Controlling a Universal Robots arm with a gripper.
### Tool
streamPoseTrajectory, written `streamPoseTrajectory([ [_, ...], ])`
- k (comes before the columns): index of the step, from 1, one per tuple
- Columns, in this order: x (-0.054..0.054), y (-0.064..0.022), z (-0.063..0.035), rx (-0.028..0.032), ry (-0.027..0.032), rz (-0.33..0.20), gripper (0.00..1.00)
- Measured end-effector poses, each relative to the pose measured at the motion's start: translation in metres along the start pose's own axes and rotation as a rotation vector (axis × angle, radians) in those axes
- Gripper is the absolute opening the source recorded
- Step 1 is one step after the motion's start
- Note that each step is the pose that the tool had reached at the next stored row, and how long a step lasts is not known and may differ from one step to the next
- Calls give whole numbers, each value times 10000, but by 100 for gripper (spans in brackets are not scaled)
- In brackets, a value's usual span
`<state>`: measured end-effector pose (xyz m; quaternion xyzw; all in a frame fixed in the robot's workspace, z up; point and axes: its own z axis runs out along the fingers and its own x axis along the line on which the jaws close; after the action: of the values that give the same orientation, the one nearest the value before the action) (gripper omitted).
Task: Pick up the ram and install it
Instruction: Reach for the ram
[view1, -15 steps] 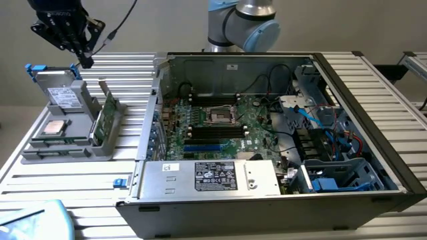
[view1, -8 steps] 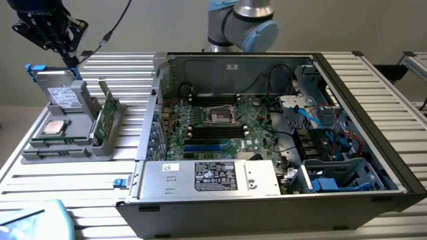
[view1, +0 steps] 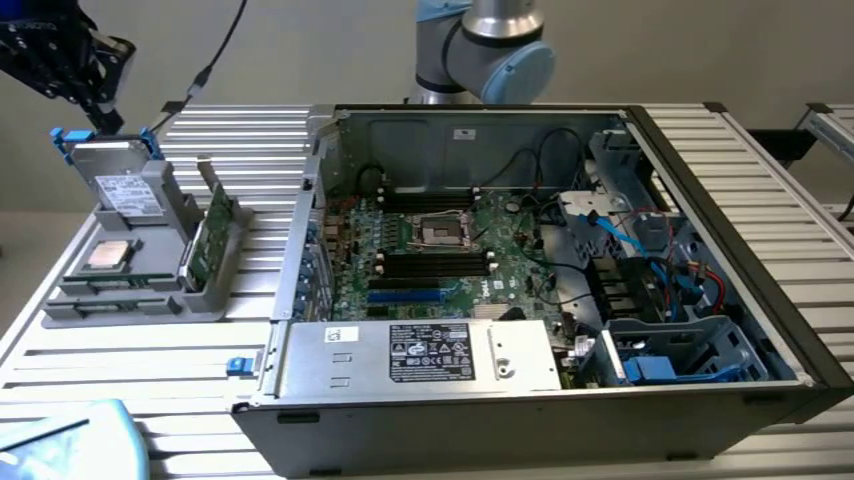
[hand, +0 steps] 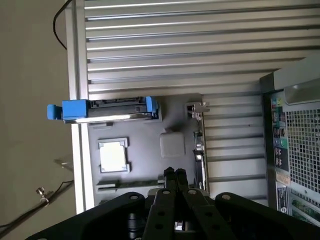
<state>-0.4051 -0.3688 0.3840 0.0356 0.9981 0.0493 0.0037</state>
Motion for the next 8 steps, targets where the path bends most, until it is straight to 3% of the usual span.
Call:
streamPoseTrajectory([
  [3,128,-36,-16,-257,23,2,11],
  [4,155,-43,-16,-315,25,3,11],
  [8,191,-48,-18,-325,25,5,11],
])
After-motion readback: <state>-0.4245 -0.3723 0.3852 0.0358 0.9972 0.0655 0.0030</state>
